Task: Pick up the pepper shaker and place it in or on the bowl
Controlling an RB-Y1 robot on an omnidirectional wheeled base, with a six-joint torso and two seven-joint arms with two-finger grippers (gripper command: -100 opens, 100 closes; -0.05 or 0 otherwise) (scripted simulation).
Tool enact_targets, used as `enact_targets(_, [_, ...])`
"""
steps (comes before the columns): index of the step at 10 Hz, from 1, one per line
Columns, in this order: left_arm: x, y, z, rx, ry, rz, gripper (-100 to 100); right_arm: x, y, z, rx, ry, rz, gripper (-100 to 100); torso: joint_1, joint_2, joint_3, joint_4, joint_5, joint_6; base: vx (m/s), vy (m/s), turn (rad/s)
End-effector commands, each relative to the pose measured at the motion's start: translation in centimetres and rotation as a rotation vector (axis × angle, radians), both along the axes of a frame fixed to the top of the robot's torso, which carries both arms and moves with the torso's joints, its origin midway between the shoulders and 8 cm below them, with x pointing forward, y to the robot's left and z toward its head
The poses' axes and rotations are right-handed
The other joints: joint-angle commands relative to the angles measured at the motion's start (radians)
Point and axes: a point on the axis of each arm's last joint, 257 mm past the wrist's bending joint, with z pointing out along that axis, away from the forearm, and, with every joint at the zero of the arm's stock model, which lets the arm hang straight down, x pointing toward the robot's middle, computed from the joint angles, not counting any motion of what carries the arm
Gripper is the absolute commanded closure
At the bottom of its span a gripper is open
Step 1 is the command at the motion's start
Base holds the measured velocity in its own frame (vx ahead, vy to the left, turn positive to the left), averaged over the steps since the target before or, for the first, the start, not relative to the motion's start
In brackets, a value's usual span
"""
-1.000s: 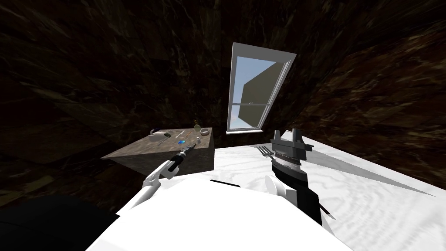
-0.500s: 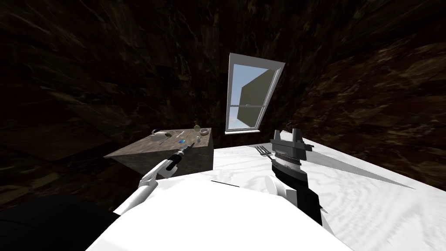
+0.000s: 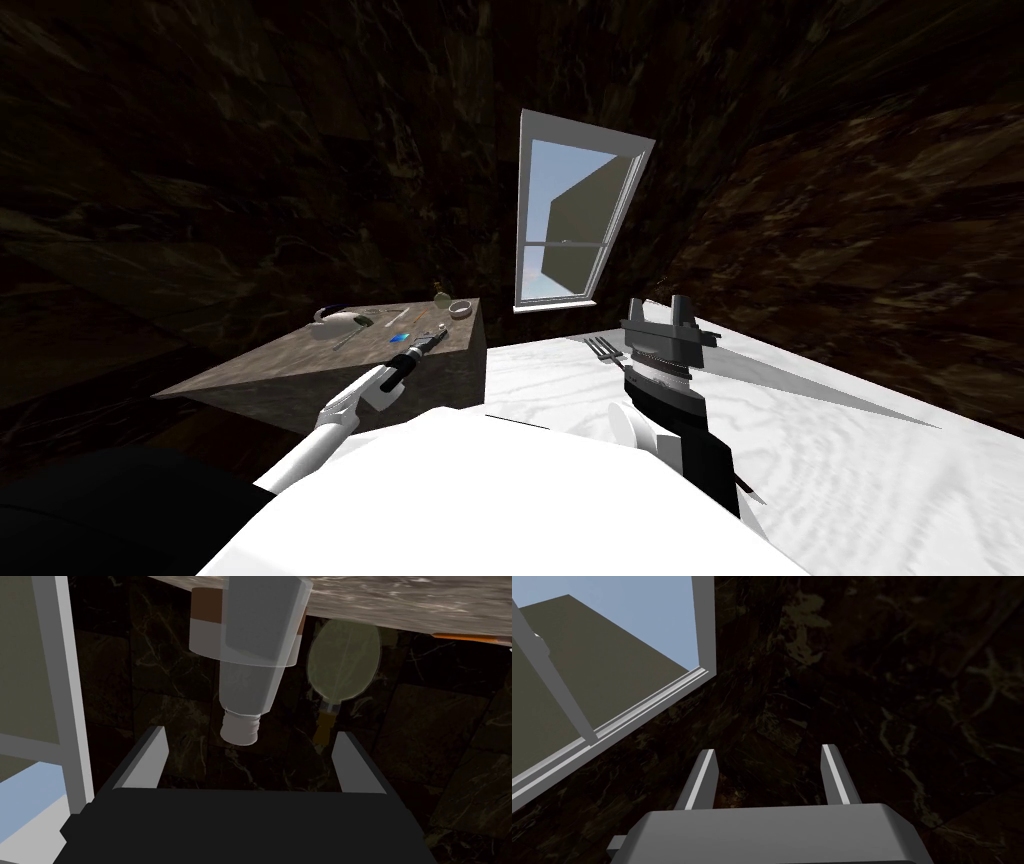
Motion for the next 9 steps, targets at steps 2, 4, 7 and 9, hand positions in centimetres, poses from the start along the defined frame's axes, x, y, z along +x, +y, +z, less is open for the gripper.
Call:
enact_targets(2, [0.01,0.0,0.01,0.0,0.0,0.0,-100,0.0,0.0,0.0,0.0,0.0,0.0,0,-0.001,0.005,0.003,0.001,0.0,0.0,0.013,0.002,0.0])
enact_targets(4, [0.01,-0.01,0.02,0.0,0.0,0.0,100,0.01,0.0,0.0,0.0,0.0,0.0,0,-0.001,0.008,0.005,0.002,0.0,0.0,0.0,0.0,0.0])
enact_targets(7, [0.02,-0.01,0.02,0.0,0.0,0.0,100,0.01,0.0,0.0,0.0,0.0,0.0,0,-0.001,0.009,0.005,0.002,0.0,0.0,0.0,0.0,0.0])
enact_targets(9, [-0.58,0.91,0.2,-0.038,-0.012,0.044,-100,0.01,0.0,0.0,0.0,0.0,0.0,0,-0.001,0.009,0.005,0.002,0.0,0.0,-0.041,-0.016,0.101])
